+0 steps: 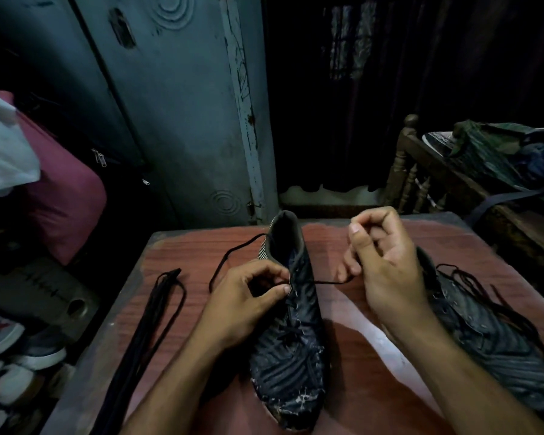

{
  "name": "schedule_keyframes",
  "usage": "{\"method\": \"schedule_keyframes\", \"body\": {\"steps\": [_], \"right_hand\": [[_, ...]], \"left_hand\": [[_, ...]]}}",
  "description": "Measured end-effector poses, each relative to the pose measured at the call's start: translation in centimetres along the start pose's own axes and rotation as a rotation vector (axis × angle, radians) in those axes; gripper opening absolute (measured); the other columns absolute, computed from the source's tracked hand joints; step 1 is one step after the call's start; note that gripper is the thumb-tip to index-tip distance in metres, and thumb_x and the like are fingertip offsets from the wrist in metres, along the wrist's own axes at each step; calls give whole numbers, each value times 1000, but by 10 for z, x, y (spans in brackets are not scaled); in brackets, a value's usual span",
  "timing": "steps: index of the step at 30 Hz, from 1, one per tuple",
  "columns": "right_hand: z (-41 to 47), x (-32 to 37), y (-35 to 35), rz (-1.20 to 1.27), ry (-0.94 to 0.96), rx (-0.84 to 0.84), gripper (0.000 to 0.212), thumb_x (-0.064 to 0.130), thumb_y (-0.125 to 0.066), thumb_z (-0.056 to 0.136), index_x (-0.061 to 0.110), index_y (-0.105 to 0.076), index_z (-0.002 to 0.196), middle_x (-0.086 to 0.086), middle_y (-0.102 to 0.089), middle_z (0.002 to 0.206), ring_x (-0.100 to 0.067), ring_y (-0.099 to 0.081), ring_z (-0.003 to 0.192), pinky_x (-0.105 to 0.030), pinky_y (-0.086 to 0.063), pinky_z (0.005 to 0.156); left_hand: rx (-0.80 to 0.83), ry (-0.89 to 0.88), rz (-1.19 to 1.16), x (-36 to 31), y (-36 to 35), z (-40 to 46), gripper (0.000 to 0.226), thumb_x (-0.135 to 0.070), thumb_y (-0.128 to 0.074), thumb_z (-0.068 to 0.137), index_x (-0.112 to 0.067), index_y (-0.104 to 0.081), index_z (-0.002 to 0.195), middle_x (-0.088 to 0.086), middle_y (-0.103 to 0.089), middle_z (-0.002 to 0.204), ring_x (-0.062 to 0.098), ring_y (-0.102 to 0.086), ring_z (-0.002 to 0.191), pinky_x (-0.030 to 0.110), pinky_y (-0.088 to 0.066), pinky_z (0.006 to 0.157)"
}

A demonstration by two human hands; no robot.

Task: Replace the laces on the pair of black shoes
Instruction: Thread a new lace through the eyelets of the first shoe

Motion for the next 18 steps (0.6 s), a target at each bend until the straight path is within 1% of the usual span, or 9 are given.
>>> {"method": "schedule_keyframes", "body": {"steps": [3, 4, 6, 8, 11, 13, 15, 16, 18], "right_hand": [[-6, 8, -10, -467, 211, 117, 10, 15, -58, 102, 23, -57, 96, 13, -53, 79, -6, -52, 70, -18, -42, 67], [-9, 6, -17, -611, 242, 191, 8, 19, -61, 100, 24, -57, 95, 14, -51, 83, -4, -53, 76, -17, -40, 69], [-15, -8, -31, -830, 189, 366, 14, 37, -66, 93, 30, -55, 95, 15, -50, 91, -4, -52, 85, -23, -42, 73], [-19, -20, -37, -930, 140, 466, 22, 50, -66, 88, 34, -51, 91, 16, -51, 90, -4, -51, 88, -24, -42, 74], [-18, -19, -35, -947, 151, 458, 25, 45, -69, 89, 34, -48, 81, 19, -51, 78, -3, -47, 84, -18, -32, 69], [-15, -13, -31, -880, 157, 416, 24, 36, -69, 93, 32, -49, 79, 18, -51, 76, -3, -48, 82, -16, -33, 68], [-12, -6, -26, -704, 141, 348, 20, 30, -65, 98, 25, -54, 83, 15, -52, 78, -2, -50, 77, -14, -35, 69], [-11, -4, -23, -595, 109, 314, 20, 31, -61, 101, 23, -55, 84, 11, -55, 80, -2, -50, 74, -15, -36, 69], [-7, -5, -19, -359, 2, 249, 25, 39, -55, 102, 19, -58, 88, 4, -68, 91, -3, -59, 76, -23, -45, 75]], "left_hand": [[-6, -14, 21, 0, 0, 0, 15, -14, -80, 87, -27, -75, 92, -9, -73, 88, 6, -69, 81, 29, -56, 79], [-2, -23, 19, 0, 0, 1, 16, -14, -80, 87, -27, -75, 92, -8, -73, 89, 8, -70, 83, 31, -57, 80], [5, -50, 20, -1, -1, 1, 18, -13, -81, 86, -29, -75, 93, -8, -74, 90, 11, -71, 85, 33, -58, 81], [1, -70, 48, -2, 0, 2, 19, -14, -82, 85, -29, -75, 93, -9, -73, 90, 9, -71, 86, 31, -57, 80], [-14, -80, 81, -4, 2, 2, 19, -15, -83, 84, -29, -75, 94, -12, -73, 90, 5, -70, 84, 25, -55, 79], [-25, -84, 124, -6, 2, 2, 19, -15, -83, 84, -29, -75, 94, -14, -73, 88, 2, -69, 82, 23, -55, 77], [-39, -69, 145, -4, 4, 2, 18, -16, -83, 84, -30, -76, 93, -15, -73, 86, 1, -68, 79, 23, -55, 76], [-44, -66, 142, -5, 5, 2, 17, -16, -83, 84, -30, -76, 92, -15, -74, 86, 1, -68, 79, 24, -55, 76], [-49, -67, 143, -6, 4, 1, 18, -16, -83, 83, -30, -77, 92, -16, -74, 87, 1, -69, 80, 25, -56, 77]]}}
Point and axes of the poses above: each hand's wrist, its own z-axis towards the middle knuckle, its own y-axis out of the back of the hand, x = y × z, the point moved 8 cm from there along z, towards the middle knuckle
